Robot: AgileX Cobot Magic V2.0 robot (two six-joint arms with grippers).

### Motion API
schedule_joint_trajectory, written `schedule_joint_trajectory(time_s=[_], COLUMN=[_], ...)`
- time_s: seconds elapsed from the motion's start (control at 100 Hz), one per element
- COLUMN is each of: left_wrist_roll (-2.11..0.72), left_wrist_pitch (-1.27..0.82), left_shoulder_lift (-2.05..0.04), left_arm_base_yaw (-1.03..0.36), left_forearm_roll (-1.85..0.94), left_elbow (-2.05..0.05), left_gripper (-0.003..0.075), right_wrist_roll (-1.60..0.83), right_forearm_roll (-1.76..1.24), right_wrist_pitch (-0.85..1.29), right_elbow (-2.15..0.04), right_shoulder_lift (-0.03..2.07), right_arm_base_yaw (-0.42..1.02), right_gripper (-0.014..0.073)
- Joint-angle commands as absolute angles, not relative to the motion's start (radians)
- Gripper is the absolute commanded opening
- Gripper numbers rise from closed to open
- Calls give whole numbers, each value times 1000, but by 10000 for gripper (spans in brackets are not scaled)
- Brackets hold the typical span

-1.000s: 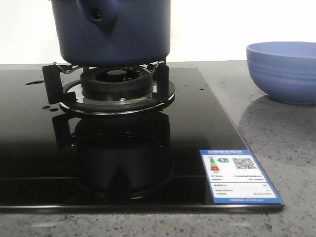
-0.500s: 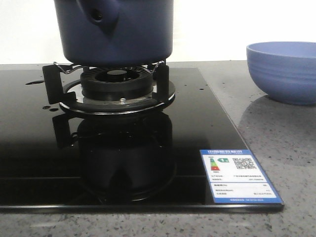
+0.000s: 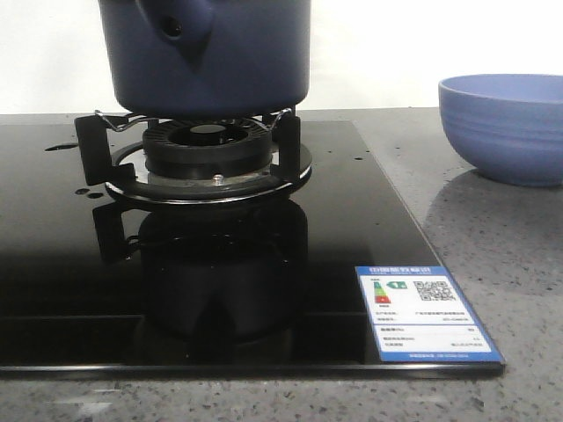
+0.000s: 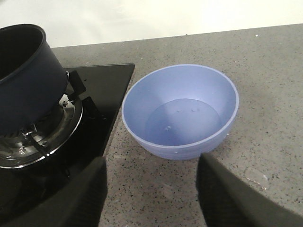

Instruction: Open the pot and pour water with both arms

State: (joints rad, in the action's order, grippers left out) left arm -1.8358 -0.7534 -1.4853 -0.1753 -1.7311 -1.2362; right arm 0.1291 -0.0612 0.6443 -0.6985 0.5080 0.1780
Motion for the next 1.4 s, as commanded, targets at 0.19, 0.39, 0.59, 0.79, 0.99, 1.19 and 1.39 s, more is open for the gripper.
schedule_joint_trajectory(time_s=[0.19,0.39,0.59,0.79,0.99,1.19,1.39], left_wrist_roll=[-1751,-1751,-1751,-1751,-1751,-1754,-1754], left_wrist_pitch=[-799,-729,-652,-593,-577,-521,-517], left_shoulder_lift=[-1241,-1077,-965,-897,-896,-896,-896], left_arm_base_yaw=[8,51,51,51,16,-19,-20], left_forearm_roll=[-1759,-1757,-1757,-1757,-1773,-1774,-1775], left_elbow=[-1154,-1000,-875,-828,-826,-826,-826], left_gripper=[267,266,262,262,262,262,262], right_wrist_roll=[121,129,240,247,247,247,249], right_forearm_roll=[-63,-114,-101,-88,-88,-74,-10], right_wrist_pitch=[525,486,519,691,764,805,862], right_elbow=[-732,-740,-840,-1056,-1185,-1202,-1202], right_shoulder_lift=[521,560,690,866,999,1075,1163], right_arm_base_yaw=[179,179,169,65,-25,-41,-43], right_gripper=[379,379,379,379,379,379,379])
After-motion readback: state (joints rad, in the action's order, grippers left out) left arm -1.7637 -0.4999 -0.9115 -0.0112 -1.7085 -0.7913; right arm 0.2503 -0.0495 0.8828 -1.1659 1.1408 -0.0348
